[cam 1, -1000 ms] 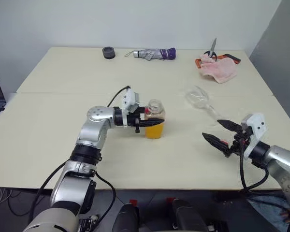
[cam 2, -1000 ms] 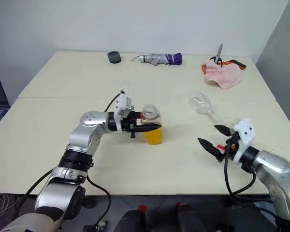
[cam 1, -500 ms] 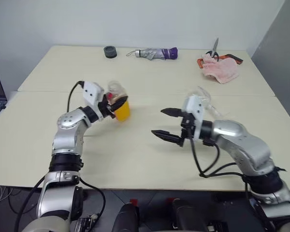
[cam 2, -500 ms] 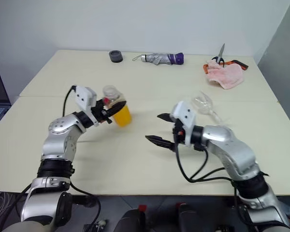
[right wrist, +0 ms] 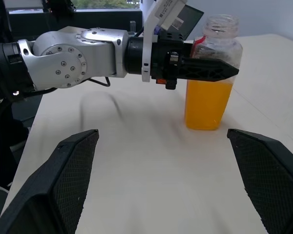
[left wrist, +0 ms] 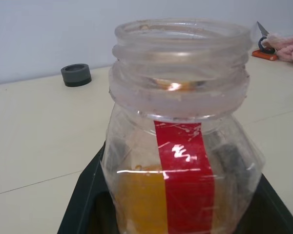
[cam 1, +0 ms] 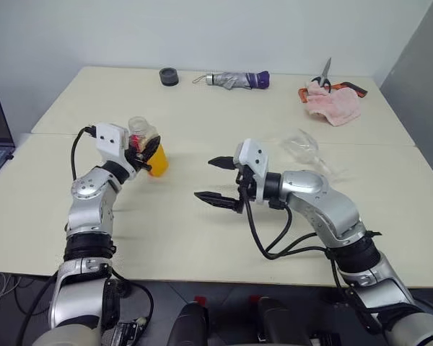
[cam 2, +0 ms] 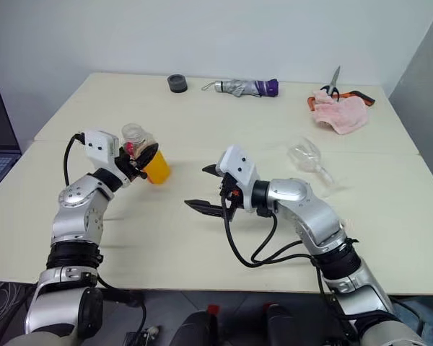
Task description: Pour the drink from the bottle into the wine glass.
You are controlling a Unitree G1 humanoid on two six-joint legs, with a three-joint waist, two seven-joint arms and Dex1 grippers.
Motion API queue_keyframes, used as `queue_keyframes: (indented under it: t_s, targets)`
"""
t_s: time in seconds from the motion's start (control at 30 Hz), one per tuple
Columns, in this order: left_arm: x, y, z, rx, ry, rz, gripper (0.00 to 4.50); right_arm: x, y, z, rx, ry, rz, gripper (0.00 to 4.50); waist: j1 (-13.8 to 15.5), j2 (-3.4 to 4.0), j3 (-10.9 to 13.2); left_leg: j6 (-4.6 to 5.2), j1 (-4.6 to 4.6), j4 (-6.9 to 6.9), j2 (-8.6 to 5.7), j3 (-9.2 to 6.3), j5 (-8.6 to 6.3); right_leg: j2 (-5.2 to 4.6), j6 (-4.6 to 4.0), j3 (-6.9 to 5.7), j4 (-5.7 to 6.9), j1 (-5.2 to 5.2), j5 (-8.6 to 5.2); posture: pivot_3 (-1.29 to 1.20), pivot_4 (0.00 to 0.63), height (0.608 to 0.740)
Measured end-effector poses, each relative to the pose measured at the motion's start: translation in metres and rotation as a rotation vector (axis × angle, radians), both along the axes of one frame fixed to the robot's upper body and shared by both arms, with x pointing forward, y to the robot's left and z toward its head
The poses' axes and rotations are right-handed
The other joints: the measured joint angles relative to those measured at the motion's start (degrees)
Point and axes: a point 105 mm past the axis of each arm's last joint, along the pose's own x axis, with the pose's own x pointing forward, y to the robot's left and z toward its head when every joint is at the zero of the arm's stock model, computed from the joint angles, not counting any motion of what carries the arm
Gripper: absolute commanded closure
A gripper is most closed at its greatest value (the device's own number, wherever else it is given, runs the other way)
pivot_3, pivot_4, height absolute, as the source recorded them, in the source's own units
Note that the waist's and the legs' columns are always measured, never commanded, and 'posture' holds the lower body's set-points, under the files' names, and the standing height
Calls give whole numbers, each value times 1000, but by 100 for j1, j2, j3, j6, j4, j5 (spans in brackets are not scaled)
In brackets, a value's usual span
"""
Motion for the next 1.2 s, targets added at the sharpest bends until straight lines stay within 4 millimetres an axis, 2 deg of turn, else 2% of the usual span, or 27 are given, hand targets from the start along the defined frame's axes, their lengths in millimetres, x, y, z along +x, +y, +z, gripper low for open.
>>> queue_keyframes:
  t_s: [0.37, 0.63, 0.67, 0.83, 0.97, 1.2]
  targets:
    - [11, 6, 0, -45, 10, 80, 2732, 0, 15, 11, 46, -31, -21, 0, -5, -1, -1, 0, 2, 0, 0, -1, 0, 0, 0, -1, 3, 0, 0, 0, 150, 740]
    - [13, 11, -4, -70, 23, 125, 151, 8, 17, 12, 71, -39, -75, 0, -6, -1, -1, -1, 2, 0, -1, -1, 1, 0, -1, -2, 3, 0, 1, 0, 150, 740]
    - [13, 11, -4, -71, 22, 126, 26, 7, 17, 12, 73, -40, -75, 0, -6, -1, -1, -1, 2, -1, -1, -1, 0, 0, -1, -2, 3, 0, 1, 0, 150, 740]
    - [12, 12, -5, -67, 22, 134, 26, 7, 18, 13, 79, -46, -73, 0, -6, -1, -1, -1, 3, -1, -1, 0, 0, 0, -1, -2, 3, 0, 1, 0, 150, 740]
    - [5, 17, -14, -49, 20, 153, 26, 8, 13, 10, 73, -61, -84, 0, -6, -1, -1, -1, 2, -2, 2, -1, 0, -2, -1, -1, 2, -1, 1, 0, 150, 740]
    - [-8, 22, -24, -27, 1, 187, 26, 11, -9, -8, 4, -126, -127, 0, -3, -1, -1, -1, 2, -2, 2, 0, 0, -6, -1, 0, 2, -1, 0, 0, 150, 740]
